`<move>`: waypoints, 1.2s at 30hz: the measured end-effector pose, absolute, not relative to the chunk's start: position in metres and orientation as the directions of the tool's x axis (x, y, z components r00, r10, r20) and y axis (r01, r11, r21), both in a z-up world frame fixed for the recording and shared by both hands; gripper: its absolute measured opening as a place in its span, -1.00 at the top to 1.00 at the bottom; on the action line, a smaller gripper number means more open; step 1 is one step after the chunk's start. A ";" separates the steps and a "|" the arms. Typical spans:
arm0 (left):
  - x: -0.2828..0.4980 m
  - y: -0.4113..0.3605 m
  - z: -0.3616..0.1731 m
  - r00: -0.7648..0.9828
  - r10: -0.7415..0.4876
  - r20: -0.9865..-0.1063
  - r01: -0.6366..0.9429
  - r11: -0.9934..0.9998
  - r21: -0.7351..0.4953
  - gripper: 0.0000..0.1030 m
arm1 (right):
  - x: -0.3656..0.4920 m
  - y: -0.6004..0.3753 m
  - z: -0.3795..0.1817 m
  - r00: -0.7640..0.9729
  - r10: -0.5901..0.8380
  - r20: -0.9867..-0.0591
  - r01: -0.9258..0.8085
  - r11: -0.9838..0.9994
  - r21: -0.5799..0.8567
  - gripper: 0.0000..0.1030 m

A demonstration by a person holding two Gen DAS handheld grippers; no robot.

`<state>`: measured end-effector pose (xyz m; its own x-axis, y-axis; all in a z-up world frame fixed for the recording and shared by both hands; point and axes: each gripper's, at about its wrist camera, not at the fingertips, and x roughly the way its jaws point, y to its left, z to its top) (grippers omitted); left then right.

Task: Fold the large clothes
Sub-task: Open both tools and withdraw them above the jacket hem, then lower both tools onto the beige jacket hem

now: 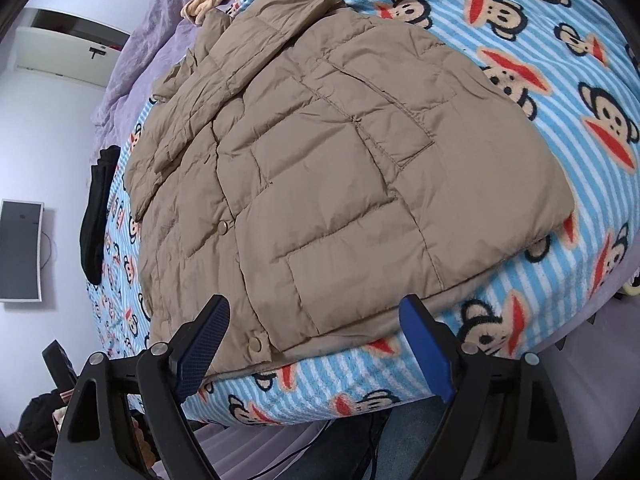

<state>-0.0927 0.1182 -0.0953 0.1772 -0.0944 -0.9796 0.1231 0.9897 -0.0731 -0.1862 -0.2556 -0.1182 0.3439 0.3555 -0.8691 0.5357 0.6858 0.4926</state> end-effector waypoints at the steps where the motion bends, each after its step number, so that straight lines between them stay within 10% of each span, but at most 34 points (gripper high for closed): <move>1: -0.095 0.120 -0.095 0.176 -0.095 -0.980 0.116 0.990 -0.075 -1.00 | -0.186 -0.256 -0.118 0.343 0.358 -0.869 0.537 0.685 0.493 -0.72; 18: -0.122 0.114 -0.119 0.105 -0.080 -0.991 0.002 0.997 -0.081 -1.00 | -0.195 -0.289 -0.143 0.231 0.423 -0.876 0.576 0.667 0.473 -0.73; 36: -0.141 0.183 -0.178 0.039 -0.454 -0.890 -0.307 0.843 -0.443 -1.00 | -0.228 -0.323 -0.195 0.310 0.534 -0.786 0.732 0.394 0.556 -0.73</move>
